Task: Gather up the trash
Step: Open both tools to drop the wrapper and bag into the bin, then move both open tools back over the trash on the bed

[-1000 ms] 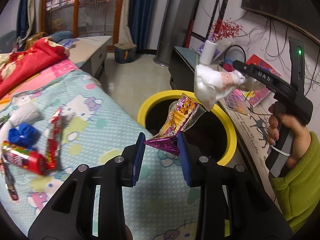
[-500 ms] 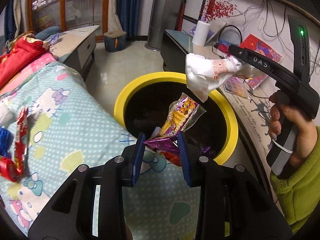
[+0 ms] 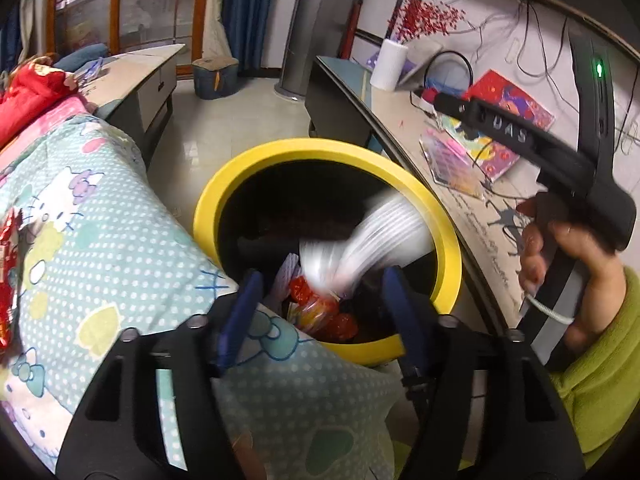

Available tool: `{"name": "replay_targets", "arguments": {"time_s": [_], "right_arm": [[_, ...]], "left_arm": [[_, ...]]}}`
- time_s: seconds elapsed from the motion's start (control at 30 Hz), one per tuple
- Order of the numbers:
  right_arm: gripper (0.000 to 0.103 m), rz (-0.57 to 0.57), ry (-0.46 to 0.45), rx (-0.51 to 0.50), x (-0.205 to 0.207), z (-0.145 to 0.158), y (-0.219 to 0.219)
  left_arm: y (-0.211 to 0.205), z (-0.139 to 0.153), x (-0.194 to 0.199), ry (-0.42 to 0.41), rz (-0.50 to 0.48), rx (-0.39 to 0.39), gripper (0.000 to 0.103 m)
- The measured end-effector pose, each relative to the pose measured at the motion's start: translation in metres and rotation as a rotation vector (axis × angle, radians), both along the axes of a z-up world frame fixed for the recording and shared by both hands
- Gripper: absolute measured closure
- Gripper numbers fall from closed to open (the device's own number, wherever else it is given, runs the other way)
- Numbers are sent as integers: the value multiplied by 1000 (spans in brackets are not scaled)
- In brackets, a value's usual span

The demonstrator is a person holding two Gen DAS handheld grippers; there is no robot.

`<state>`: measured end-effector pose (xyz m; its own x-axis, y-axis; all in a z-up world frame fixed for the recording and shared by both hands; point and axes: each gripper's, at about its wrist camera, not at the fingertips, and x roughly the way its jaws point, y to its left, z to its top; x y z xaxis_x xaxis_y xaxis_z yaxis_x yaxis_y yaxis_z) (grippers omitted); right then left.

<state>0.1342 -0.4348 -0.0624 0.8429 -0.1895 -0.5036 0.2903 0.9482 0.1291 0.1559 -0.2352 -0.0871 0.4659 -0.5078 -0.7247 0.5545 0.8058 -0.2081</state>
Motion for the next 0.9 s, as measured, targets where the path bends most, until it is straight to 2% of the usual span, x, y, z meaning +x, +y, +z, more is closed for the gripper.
{"name": "replay_targets", "arguments": {"time_s": [0.03, 0.17, 0.53, 0.9], "right_arm": [[33, 4, 6, 1, 1, 0, 1], [31, 24, 1, 8, 0, 2, 7], [29, 115, -11, 49, -1, 13, 31], [29, 195, -29, 48, -6, 30, 62]], "left_arm": [[4, 3, 0, -4, 11, -16, 29], [18, 13, -1, -30, 52, -58, 11], [64, 38, -6, -120, 204, -62, 11], [102, 56, -16, -167, 286, -84, 11]]}}
